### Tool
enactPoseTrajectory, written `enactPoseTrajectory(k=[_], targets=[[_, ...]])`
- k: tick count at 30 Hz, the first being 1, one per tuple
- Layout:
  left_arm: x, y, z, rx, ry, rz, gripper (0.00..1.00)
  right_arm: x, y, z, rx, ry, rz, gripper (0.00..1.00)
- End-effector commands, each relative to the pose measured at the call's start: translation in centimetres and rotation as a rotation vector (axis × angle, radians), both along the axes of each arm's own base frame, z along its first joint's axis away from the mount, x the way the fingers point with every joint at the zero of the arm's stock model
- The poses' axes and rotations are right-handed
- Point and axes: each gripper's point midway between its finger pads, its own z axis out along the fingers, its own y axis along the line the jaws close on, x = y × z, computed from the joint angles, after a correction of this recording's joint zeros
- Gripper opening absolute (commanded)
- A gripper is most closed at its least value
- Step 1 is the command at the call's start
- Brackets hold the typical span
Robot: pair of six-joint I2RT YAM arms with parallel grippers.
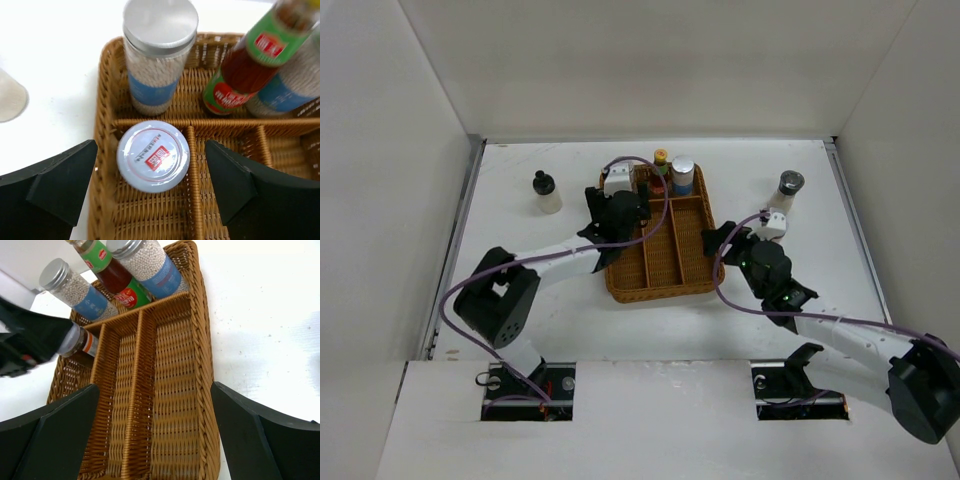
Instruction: Organize the condiment bottles
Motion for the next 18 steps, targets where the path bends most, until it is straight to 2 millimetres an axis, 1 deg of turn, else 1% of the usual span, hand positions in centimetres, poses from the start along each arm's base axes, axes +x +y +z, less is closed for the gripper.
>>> enactPoseTrajectory(k=[1, 3, 4, 6, 8, 10, 13, 16, 18], targets=[[-0.2, 1.4, 7.1, -0.113, -0.160, 0.050, 0.90, 0.6, -0.1, 1.2, 0.035, -0.040, -0.017, 1.00], [-0.4, 3.0, 8.6, -0.114, -0.183, 0.095, 0.90, 0.5, 0.0, 1.2, 0.033, -0.039, -0.015, 1.00], [-0.5, 3.8, 8.9, -0.106, -0.184, 0.119, 0.90, 0.5, 0.0, 1.3, 0.035, -0.041, -0.015, 1.00], [-0.2, 6.3, 9.6, -0.096, -0.186, 0.184, 0.91, 0.5, -0.1, 1.4, 0.042, -0.047, -0.016, 1.00], [0.5, 9.2, 9.7, -0.085, -0.181, 0.256, 0.92, 0.6, 0.1, 0.9, 0.038, -0.034, -0.010, 1.00], [1.8, 12.3, 9.5, -0.093, -0.175, 0.333, 0.92, 0.8, 0.4, 0.4, 0.029, -0.020, -0.006, 1.00], [3.9, 16.1, 8.4, -0.084, -0.137, 0.427, 0.92, 0.6, 0.5, 0.9, 0.036, -0.033, -0.001, 1.00], [5.8, 17.6, 6.9, -0.064, -0.068, 0.446, 0.92, 0.3, 0.2, 1.6, 0.047, -0.050, -0.004, 1.00], [6.7, 18.1, 5.9, -0.062, -0.036, 0.442, 0.92, 0.1, 0.0, 1.9, 0.056, -0.061, -0.007, 1.00]])
